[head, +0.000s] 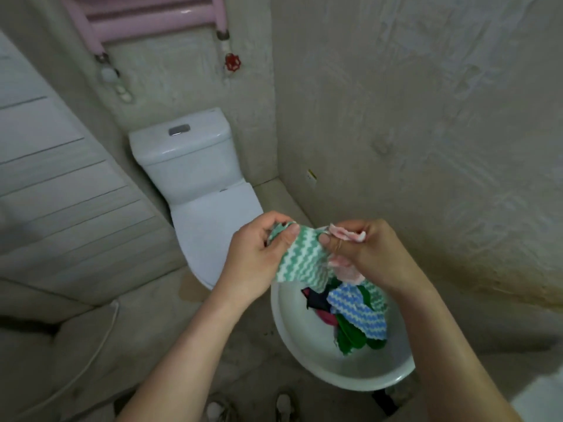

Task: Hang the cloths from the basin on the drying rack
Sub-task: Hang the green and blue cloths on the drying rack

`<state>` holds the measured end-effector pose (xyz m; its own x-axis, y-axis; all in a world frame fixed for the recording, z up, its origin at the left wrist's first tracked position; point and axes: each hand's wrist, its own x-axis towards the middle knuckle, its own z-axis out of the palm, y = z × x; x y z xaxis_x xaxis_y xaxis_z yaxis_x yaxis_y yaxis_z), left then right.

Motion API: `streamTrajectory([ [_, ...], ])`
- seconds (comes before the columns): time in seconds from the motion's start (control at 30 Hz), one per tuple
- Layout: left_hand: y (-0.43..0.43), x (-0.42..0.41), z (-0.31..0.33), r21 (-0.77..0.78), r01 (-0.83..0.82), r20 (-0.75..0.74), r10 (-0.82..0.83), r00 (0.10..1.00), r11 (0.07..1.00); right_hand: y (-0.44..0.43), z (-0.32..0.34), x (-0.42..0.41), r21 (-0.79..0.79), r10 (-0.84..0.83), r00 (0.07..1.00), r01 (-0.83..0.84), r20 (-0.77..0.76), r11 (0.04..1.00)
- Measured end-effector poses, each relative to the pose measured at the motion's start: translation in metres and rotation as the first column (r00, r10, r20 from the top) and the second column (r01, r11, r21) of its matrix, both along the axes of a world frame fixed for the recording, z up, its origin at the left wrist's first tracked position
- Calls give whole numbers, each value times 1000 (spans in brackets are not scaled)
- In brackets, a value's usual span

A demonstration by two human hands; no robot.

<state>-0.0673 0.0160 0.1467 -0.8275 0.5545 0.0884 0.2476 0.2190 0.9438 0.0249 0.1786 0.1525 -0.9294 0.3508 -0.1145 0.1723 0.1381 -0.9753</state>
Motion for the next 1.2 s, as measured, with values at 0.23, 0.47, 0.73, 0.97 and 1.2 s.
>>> streamTrajectory([
  [0.23,-77,3,32,46,16,345,-31,938,999,-34,26,-33,-517,224,973,-222,-59,826],
  [0.47,-184,27,35,297,-257,475,91,875,920,-122,57,-64,-597,317,948,-269,-26,756],
  [0.73,-271,64,62,-2,-299,80,298,951,954,-236,82,-60,-17,791,608,-793,-71,608],
  [0.97,-369,124,64,-202,-488,-40,490,871,849,-357,76,-49,241,938,338,-920,83,310],
  [1.2,-474,185,57,-231,-690,72,719,691,686,-434,67,-36,556,898,440,-749,12,360],
])
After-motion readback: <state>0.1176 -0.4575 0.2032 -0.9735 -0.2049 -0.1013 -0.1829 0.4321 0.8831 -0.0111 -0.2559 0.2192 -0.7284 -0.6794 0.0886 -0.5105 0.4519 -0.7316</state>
